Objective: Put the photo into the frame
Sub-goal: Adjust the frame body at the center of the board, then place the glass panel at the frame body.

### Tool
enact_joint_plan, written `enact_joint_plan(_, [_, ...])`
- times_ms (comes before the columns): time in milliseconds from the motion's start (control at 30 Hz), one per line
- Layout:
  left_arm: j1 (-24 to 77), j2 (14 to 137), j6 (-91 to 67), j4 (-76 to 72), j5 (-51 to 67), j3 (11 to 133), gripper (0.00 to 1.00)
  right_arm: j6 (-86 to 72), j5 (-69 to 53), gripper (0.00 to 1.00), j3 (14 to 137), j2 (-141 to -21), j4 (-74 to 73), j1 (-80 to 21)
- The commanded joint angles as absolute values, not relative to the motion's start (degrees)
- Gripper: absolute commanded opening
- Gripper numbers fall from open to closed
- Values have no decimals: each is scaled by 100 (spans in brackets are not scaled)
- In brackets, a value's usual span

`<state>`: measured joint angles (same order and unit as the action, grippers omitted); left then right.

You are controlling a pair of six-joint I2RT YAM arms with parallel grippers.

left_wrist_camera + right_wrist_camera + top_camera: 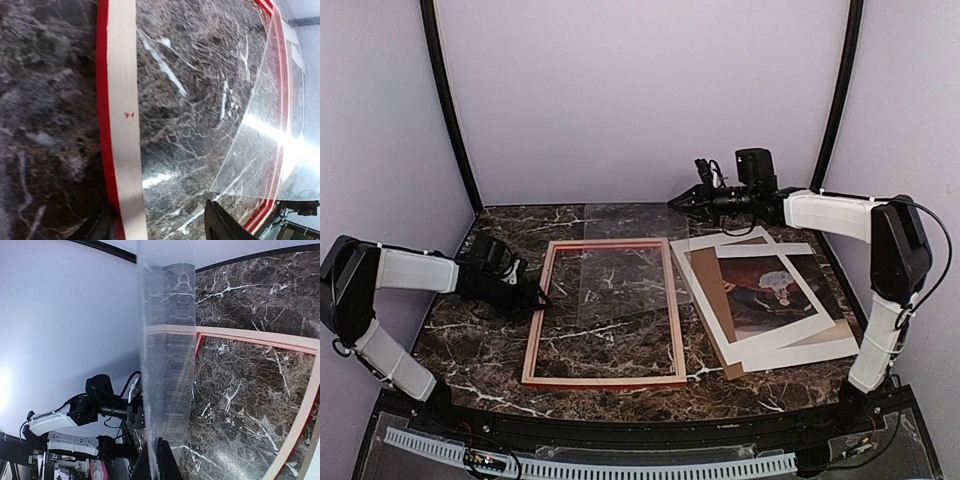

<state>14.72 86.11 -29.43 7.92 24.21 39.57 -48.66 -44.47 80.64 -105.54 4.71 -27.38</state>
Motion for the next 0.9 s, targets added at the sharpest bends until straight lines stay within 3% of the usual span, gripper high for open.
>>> enact_joint_plan(0, [1572,8412,-3340,154,3391,3725,62,-5145,-4383,0,8166,-10431,1040,-2846])
enact_joint_plan(367, [1319,7875,-2969,975,1877,4491,76,-5633,-4545,0,8338,-10508,1332,-3199])
enact_joint_plan(667, [493,7132,-2698,1294,783,5038,83,-6916,-4855,0,8415,-11038,2712,-3875])
enact_joint_plan(867, [296,6696,-2673,1244,502,4913,91,-6832,-4648,0,8119,-11373,2451,-3941])
